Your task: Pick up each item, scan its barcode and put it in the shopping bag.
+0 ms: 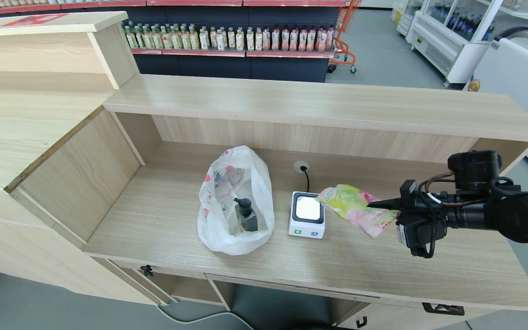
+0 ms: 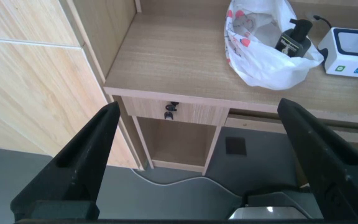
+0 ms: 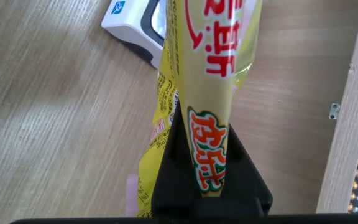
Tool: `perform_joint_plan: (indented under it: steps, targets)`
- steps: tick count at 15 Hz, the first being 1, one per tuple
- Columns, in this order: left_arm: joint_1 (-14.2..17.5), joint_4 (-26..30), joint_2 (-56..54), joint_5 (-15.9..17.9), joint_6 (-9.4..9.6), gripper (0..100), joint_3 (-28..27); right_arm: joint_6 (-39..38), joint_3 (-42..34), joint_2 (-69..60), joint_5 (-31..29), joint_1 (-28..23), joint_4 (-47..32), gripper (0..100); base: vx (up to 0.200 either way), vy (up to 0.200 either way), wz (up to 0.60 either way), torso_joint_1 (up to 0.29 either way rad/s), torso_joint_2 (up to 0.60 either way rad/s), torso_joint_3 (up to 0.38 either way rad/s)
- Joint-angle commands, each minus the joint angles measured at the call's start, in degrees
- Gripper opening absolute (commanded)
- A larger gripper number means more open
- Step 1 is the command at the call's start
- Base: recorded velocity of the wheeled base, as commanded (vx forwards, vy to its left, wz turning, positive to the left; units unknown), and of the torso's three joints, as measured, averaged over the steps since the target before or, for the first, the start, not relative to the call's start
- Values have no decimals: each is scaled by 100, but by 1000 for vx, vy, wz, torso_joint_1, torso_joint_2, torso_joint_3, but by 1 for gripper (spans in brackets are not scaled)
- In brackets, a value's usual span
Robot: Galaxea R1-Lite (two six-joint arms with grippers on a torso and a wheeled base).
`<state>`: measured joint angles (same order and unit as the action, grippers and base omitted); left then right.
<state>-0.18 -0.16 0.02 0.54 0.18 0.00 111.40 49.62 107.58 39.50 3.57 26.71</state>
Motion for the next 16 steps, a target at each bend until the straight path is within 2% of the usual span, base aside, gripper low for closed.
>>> perform_joint_plan:
  steps: [1,3,6,13,16]
  targets:
    - [1,-2,-2,-1,-1,100,0,-57,-233,281,164,3,827,0,0,0,0,0,0,0]
    - [1,-2,-2,-1,-1,100,0,-241,-462,386,190,21,1416,0,0,0,0,0,0,0]
    - [1,-2,-2,-1,-1,100,0,-435,-699,448,181,47,1864,0,0,0,0,0,0,0]
    - [1,-2,6,-1,-1,100,0,-479,-716,509,190,82,1935,0,0,0,0,0,0,0]
    - [1,-2,-2,-1,-1,100,0,-531,-760,518,190,82,2040,0,200,0,0,-1,-1,7]
